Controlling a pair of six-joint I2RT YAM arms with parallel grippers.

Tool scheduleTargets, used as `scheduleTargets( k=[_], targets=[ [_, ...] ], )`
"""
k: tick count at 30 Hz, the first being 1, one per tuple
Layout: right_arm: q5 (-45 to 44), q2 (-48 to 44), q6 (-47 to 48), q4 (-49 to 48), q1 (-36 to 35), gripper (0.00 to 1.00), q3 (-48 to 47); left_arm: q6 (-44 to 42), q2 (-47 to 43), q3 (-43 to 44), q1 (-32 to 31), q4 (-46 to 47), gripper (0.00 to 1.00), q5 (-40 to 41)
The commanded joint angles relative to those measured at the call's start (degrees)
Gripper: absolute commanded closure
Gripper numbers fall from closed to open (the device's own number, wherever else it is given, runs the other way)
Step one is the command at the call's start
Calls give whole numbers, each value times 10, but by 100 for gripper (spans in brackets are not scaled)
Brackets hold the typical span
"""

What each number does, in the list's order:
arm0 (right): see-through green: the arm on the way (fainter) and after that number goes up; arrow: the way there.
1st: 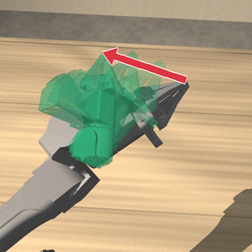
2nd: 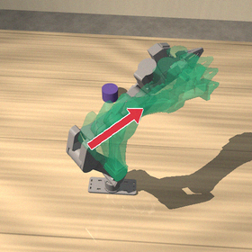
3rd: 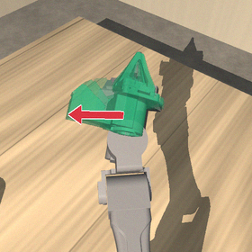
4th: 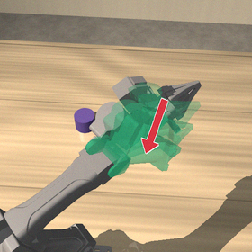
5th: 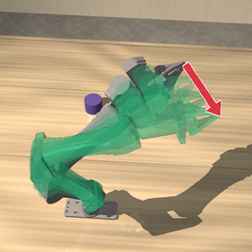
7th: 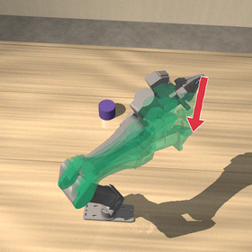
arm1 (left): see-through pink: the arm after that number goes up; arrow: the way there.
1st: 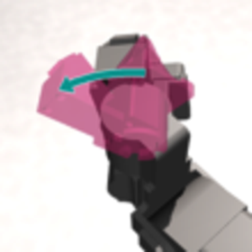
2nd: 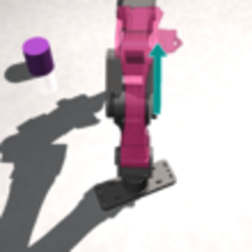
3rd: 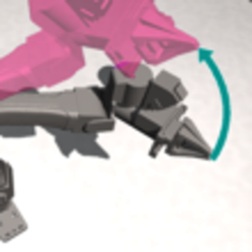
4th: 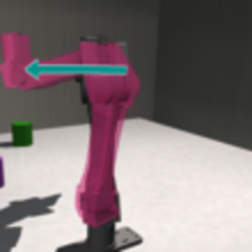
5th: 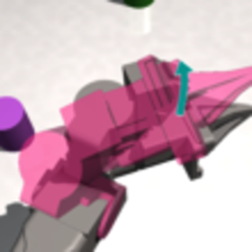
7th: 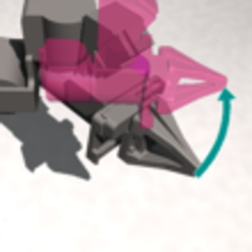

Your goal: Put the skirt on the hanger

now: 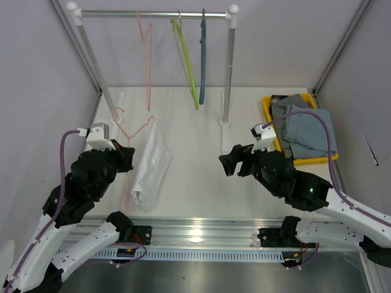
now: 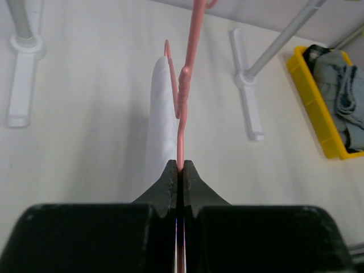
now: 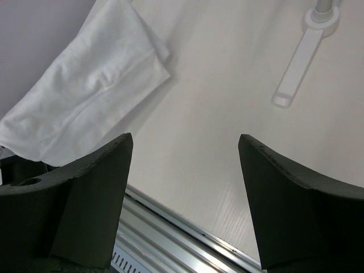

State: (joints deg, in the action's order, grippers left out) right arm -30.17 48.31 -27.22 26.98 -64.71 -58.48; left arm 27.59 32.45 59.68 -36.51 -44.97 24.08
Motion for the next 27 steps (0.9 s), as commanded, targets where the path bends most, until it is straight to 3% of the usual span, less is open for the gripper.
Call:
scheduleTargets(
  k=[1,7,12,18,27],
  targets=[
    [20,1,18,9,10,20,-34,-4,30,54,-1,-17,100,75],
    [31,6,27,8,20,20,-42,-86,142,160,34,0,100,131],
    [52,5,33,14,30,21,-53,-146,223,211,177,60,100,-11],
    [58,-5,52,30,42,21,-65,-213,303,300,238,147,100,-89],
    [86,3,83,34,83,21,-90,-232,438,460,327,175,100,-183]
  ],
)
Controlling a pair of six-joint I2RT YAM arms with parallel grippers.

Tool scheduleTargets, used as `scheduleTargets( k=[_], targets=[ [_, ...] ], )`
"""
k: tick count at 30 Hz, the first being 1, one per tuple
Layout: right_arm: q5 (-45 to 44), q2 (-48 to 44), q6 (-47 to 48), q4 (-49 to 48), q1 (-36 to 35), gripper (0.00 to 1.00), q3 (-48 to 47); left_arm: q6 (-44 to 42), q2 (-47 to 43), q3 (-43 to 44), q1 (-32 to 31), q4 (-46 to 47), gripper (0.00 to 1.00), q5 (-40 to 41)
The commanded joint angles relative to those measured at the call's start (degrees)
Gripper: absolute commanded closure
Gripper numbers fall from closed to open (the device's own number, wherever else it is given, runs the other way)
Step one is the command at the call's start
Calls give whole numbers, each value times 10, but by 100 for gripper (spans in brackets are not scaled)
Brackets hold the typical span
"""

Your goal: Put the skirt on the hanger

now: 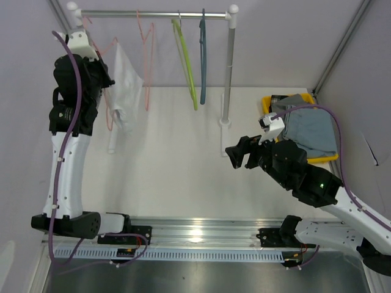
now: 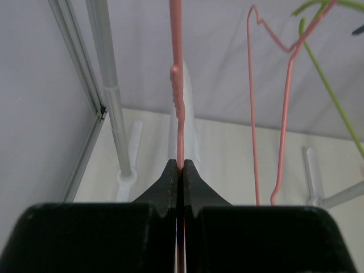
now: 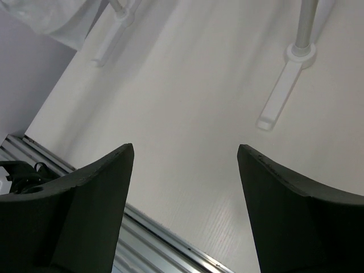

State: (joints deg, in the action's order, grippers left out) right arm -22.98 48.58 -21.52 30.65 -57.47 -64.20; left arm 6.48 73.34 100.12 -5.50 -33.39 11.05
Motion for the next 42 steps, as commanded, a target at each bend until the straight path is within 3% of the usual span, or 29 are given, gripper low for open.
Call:
scheduleTargets(
  k=[1,8,14,18,33,35,36,38,42],
  targets=[
    [20,1,27,-5,17,21,-34,-24,38,76,20,64,100,-58],
    [63,16,46,-19,55,21,-42,-17,128,157,48,103,100,-106],
    [88,27,60,-16,83,21,-57,-7,230,297,53,74,100,-154],
    [101,25,60,-17,97,21,-51,-5,268,334,73,57,100,-152],
    [105,13,39,-2,108,22,-30,27,269,243,100,42,98,-161],
    [104,12,35,0,109,22,-26,28,256,230,101,41,89,-163],
    [105,11,33,-1,109,22,-24,29,250,228,101,42,70,-158],
    [104,11,29,-2,108,22,-20,35,230,211,102,49,46,-156],
    [105,18,24,0,109,21,-25,42,212,232,102,37,31,-159]
  ],
)
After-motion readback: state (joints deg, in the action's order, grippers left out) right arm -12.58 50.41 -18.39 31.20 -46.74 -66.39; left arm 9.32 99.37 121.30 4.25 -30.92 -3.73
